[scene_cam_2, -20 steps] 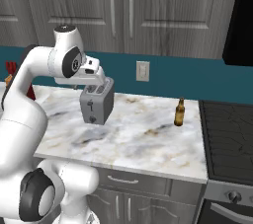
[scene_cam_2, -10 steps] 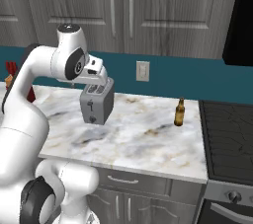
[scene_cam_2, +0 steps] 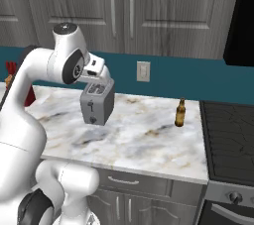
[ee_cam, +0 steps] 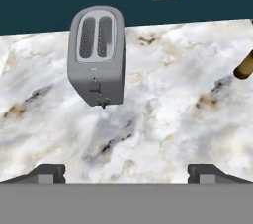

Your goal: Pick the soap dispenser and soap dispenser from the cabinet and place them on the counter.

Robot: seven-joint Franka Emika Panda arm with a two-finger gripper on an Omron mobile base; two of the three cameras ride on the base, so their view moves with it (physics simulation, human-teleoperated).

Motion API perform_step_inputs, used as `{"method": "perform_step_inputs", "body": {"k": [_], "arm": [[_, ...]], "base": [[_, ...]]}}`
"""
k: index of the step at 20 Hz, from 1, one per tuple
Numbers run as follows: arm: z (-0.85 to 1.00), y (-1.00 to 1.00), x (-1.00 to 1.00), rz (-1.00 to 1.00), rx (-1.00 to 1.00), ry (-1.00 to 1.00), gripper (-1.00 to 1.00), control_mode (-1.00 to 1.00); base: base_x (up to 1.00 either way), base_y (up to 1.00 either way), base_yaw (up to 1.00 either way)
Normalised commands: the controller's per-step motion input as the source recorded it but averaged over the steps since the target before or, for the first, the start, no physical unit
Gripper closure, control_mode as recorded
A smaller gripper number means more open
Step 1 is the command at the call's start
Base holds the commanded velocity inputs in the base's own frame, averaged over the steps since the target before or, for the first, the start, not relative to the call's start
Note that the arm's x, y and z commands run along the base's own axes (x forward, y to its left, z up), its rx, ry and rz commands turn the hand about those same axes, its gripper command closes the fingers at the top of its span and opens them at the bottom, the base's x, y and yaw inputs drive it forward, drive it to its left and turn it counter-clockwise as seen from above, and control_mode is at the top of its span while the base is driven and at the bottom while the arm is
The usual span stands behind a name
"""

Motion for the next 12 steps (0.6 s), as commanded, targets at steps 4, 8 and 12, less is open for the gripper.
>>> {"method": "perform_step_inputs", "body": {"k": [4,8,12], "arm": [[0.24,-0.14,-0.12,-0.12,-0.03,-0.06,-1.0,-1.0],[0.26,-0.14,-0.1,-0.09,-0.04,-0.07,-1.0,-1.0],[0.35,-0.08,-0.03,-0.01,0.0,-0.12,-1.0,-1.0]], "base": [[0.0,0.0,0.0],[0.0,0.0,0.0],[0.0,0.0,0.0]]}}
